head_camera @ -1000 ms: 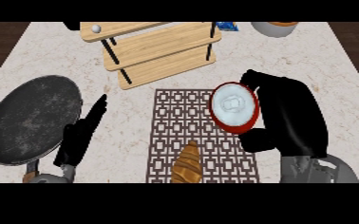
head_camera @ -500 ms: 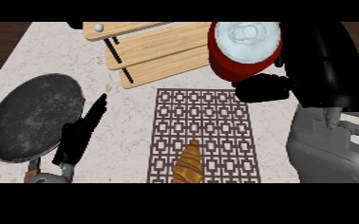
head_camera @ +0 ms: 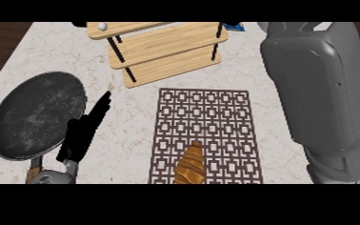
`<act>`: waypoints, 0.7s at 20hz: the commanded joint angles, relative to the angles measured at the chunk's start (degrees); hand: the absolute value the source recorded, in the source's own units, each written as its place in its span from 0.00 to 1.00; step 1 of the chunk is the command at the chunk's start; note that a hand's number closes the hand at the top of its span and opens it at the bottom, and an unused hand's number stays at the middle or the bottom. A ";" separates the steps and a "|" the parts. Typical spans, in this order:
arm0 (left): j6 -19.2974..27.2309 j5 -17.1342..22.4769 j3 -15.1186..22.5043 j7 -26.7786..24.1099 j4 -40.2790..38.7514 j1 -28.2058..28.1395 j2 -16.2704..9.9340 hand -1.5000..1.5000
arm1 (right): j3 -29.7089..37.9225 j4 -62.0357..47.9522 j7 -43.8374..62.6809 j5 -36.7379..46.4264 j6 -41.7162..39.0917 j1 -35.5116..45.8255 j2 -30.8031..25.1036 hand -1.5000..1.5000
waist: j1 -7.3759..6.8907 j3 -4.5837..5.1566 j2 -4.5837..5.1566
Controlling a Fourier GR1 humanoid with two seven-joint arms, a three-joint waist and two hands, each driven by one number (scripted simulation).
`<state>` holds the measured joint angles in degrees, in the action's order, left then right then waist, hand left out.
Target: Pick the can from the placemat and place it in the tiered shelf
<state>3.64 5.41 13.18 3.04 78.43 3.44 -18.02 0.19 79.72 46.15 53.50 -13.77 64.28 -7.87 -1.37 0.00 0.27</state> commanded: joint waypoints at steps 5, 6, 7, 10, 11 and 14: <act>0.55 -2.44 0.42 -1.75 -1.03 -0.80 1.15 0.50 | 2.65 -27.29 -9.42 1.96 7.66 14.15 -0.84 1.00 | -1.12 0.09 0.44; -0.14 -2.38 0.55 -4.16 -3.55 -0.24 2.16 0.50 | 1.51 -29.31 -10.88 2.46 10.30 12.50 1.52 1.00 | -0.93 0.11 0.56; -2.02 -0.99 -0.76 -4.34 -3.10 -1.51 0.32 0.50 | 1.30 -31.37 -10.67 2.58 9.36 13.32 1.97 1.00 | -0.98 0.10 0.45; -1.62 -1.41 -0.47 -1.82 -2.78 1.26 1.37 0.50 | 4.11 -40.62 -13.96 1.97 12.97 18.42 1.89 1.00 | -1.54 0.10 0.74; -1.26 -1.23 -1.41 -1.01 -2.15 1.23 0.85 0.50 | 3.16 -42.08 -17.35 2.42 14.12 15.81 1.81 1.00 | -1.18 0.06 0.62; -1.46 -2.67 0.90 -2.87 -2.82 0.00 2.54 0.50 | 4.07 -48.40 -16.16 2.66 15.87 19.28 4.51 1.00 | -1.75 0.10 0.79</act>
<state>2.53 3.49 13.01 0.87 77.28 4.25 -16.63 3.75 39.18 31.13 55.86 0.08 80.29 -5.79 -2.84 -0.09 0.87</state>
